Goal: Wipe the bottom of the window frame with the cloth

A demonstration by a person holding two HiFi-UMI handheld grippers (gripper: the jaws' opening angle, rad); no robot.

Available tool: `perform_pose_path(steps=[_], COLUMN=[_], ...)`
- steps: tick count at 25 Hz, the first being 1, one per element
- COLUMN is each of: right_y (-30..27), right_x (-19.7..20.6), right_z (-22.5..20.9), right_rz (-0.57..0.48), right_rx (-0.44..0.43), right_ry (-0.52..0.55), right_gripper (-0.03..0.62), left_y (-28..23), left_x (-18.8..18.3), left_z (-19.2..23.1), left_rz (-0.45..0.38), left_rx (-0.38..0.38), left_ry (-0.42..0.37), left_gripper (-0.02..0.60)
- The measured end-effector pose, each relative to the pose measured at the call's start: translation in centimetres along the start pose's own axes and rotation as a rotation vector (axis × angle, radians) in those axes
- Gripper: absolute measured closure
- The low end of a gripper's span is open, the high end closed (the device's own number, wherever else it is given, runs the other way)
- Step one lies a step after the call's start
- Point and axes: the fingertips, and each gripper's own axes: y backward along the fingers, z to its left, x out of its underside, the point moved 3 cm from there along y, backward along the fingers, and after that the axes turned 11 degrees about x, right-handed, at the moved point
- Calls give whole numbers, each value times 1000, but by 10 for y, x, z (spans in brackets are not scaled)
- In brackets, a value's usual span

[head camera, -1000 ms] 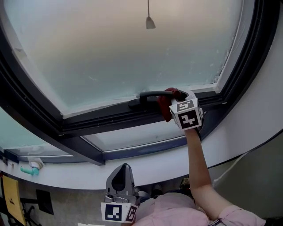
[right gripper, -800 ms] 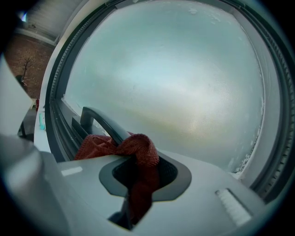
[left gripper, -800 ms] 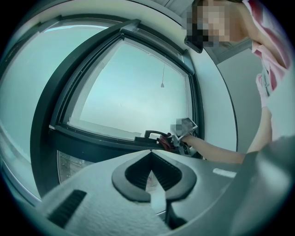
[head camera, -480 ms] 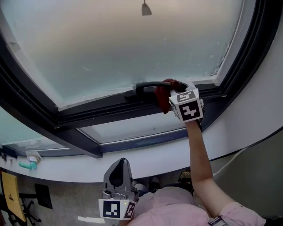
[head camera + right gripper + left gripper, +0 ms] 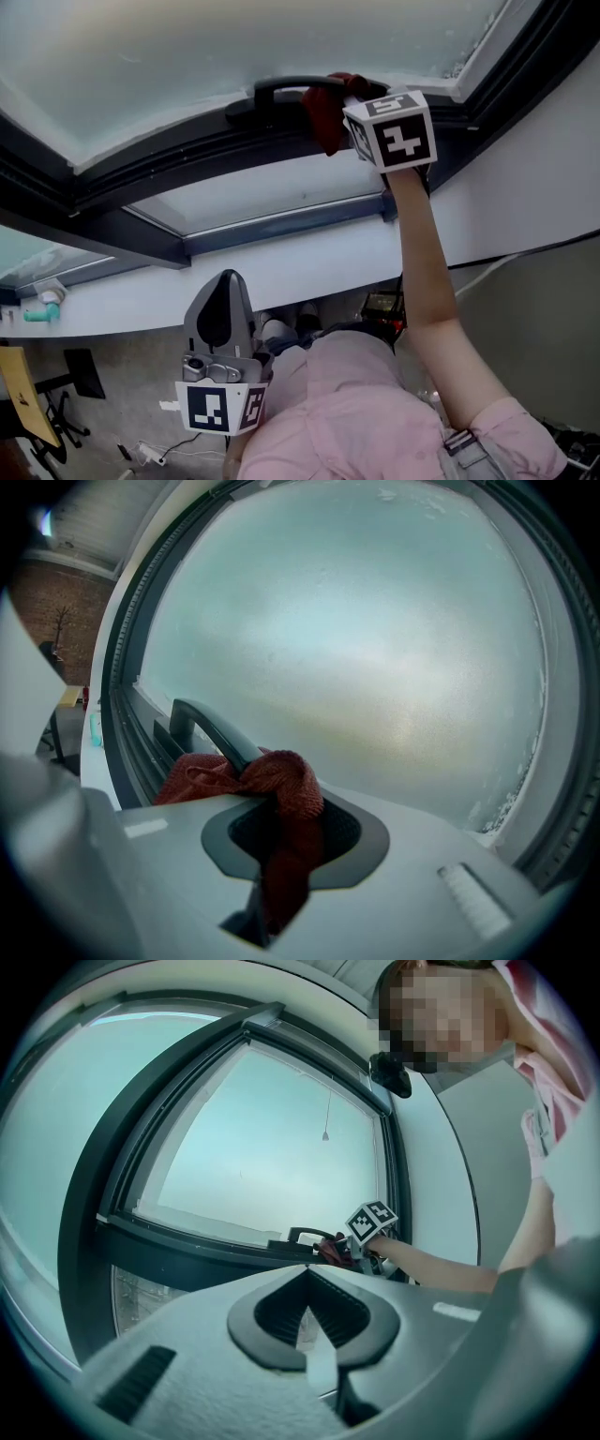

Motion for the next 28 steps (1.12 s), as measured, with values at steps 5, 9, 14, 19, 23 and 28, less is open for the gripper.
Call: perform_pose_path(steps=[5,9,14,19,23,28], right_y=[6,7,6,9,10,5], right_x=[8,13,13,12,17,18], right_z=[-13,-22,-26,-26,-26,-32], right_rz=[18,26,38,26,30,38], right_rx=[19,28,20,31,18,27], right_ry=[3,3,25,11,10,7], right_gripper=[526,526,526,526,526,526], left_y=[1,1,2,9,10,6], left_x=[11,14,16,21,18,13], left_z=[-9,-11,-12,-13,-14,-13], left_rz=[24,35,35,41,50,42], left_rx=[28,39,43,36,35,40], left_ry=[17,22,21,20,21,17], left_gripper=[586,586,586,586,586,586])
